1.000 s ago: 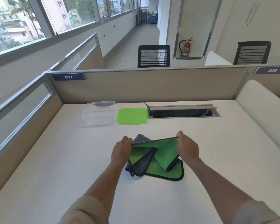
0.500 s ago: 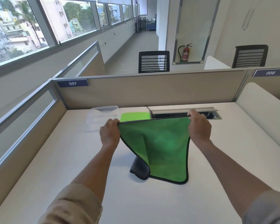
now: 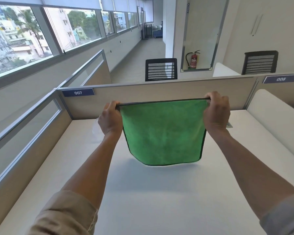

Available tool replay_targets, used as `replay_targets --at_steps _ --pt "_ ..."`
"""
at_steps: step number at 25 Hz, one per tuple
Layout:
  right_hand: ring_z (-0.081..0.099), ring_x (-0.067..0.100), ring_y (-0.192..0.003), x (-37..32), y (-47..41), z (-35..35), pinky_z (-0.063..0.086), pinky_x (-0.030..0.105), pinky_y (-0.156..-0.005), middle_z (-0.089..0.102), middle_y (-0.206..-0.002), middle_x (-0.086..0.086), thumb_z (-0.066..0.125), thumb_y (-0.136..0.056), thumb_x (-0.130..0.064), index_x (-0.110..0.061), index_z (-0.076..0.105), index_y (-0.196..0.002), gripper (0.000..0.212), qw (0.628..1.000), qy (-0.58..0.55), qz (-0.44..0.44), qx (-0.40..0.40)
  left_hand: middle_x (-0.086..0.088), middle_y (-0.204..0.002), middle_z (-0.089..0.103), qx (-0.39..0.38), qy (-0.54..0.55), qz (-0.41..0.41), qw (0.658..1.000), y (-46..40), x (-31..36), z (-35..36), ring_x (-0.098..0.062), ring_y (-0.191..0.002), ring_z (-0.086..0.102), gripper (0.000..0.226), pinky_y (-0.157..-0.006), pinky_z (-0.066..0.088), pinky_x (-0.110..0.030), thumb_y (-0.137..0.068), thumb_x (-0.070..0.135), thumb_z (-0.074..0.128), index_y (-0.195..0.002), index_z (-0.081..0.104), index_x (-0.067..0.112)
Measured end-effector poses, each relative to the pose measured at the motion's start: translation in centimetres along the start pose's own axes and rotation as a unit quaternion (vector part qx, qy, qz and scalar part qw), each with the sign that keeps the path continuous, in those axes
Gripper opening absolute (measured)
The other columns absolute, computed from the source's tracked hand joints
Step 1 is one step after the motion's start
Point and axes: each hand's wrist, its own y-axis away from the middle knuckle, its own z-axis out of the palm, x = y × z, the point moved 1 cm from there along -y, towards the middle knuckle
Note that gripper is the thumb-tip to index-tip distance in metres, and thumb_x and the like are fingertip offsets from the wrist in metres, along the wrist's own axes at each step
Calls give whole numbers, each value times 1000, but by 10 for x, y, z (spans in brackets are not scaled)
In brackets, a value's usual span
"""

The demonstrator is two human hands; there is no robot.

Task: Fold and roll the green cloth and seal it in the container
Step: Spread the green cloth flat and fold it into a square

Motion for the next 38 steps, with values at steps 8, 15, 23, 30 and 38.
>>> replay_targets --at_steps 8,15,23,30,38 --pt "49 35 -79 7 35 -31 43 41 -65 65 -79 11 51 -82 6 -11 63 -92 23 999 -38 25 25 3 -92 72 50 58 16 997 25 -20 -19 -24 -77 62 29 -61 39 -25 -83 5 60 -98 73 27" --pt "45 25 -79 57 181 -49 40 36 -68 63 -81 4 54 -84 -5 -15 63 -94 16 985 -85 72 -130 19 -78 74 -235 159 -34 958 103 -105 -9 1 -77 67 26 -70 49 -12 -83 4 73 -84 74 30" --pt "63 2 -71 79 238 -55 46 27 -60 69 -70 -17 76 -81 -20 -33 63 -74 20 890 -187 307 -280 15 -48 64 -374 111 -157 907 145 -161 3 3 -43 55 26 -56 47 -25 -85 18 77 -62 66 26" --pt "63 11 -71 90 195 -4 40 17 -61 68 -73 -7 71 -83 -10 -22 65 -80 13 880 -135 296 -346 12 -50 61 -353 54 -163 920 125 -155 44 -8 -53 60 28 -53 39 -23 -87 24 72 -62 61 25" --pt "59 8 -69 110 164 79 38 20 -57 66 -76 -7 70 -83 -15 -21 64 -83 8 870 -52 310 -379 -1 -65 65 -380 25 -214 899 100 -162 114 -29 -75 64 17 -64 41 -29 -89 25 67 -73 65 20"
